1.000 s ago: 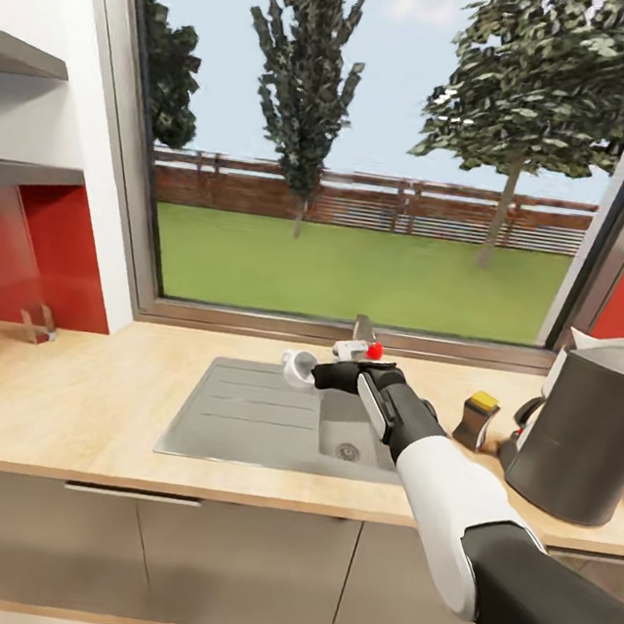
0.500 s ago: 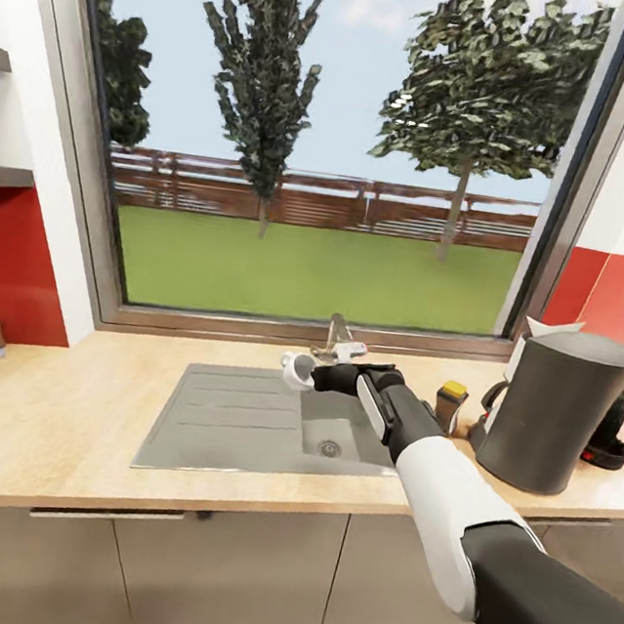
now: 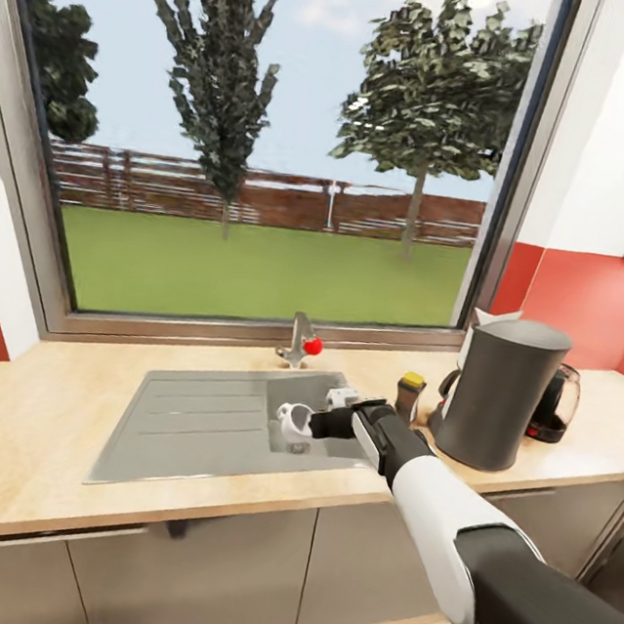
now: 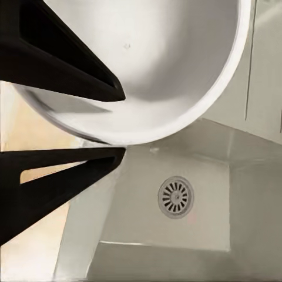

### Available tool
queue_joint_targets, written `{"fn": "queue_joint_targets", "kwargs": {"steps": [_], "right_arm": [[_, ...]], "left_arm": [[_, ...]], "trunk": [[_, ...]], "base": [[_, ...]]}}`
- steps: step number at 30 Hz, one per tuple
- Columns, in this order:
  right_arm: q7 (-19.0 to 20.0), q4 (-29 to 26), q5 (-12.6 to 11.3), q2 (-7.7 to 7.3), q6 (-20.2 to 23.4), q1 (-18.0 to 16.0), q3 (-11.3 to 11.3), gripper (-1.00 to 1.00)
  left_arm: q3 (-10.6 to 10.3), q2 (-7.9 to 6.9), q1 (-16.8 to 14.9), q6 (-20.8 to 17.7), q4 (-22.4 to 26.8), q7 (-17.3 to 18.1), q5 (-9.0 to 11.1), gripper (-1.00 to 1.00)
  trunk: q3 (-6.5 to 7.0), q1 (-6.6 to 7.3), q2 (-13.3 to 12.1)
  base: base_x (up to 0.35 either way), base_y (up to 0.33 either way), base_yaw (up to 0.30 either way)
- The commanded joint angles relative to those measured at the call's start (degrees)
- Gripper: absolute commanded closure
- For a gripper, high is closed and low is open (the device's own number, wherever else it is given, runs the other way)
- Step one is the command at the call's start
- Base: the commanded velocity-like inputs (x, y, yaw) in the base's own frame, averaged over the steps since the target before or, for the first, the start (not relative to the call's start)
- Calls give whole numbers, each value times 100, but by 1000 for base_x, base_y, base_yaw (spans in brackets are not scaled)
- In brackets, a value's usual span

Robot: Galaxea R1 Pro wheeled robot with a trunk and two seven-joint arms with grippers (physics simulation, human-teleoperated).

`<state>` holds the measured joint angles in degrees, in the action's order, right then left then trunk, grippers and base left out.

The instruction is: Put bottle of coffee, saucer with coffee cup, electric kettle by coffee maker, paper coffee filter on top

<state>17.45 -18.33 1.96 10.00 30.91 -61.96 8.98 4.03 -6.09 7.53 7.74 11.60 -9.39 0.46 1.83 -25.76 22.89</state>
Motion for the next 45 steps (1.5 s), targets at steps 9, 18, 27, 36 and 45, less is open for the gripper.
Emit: {"fn": "queue_joint_targets", "kwargs": {"steps": [9, 18, 27, 36, 45], "right_arm": [[590, -737, 51, -152, 236, 9, 2, 100], [-621, -1629, 809, -114, 1899, 9, -15, 100], [-1641, -2704, 902, -82, 2628, 9, 6, 100], [-1660, -1814, 1326, -91, 2635, 9, 4, 100], [-1666, -1592, 1350, -114, 2639, 9, -1, 100]], "left_arm": [[29, 3, 3, 3, 17, 5, -2, -100], [28, -19, 3, -6, 18, 2, 7, -100], [28, -17, 3, -9, 13, -2, 7, -100], [4, -24, 3, -9, 9, -2, -26, -100], [10, -32, 3, -9, 9, -2, -20, -100]], "trunk": [[51, -2, 3], [94, -2, 3], [98, -2, 3], [98, -2, 3], [98, -2, 3]], "base": [[0, 0, -247], [0, 0, -196], [0, 0, -17], [0, 0, 0], [0, 0, -203]]}}
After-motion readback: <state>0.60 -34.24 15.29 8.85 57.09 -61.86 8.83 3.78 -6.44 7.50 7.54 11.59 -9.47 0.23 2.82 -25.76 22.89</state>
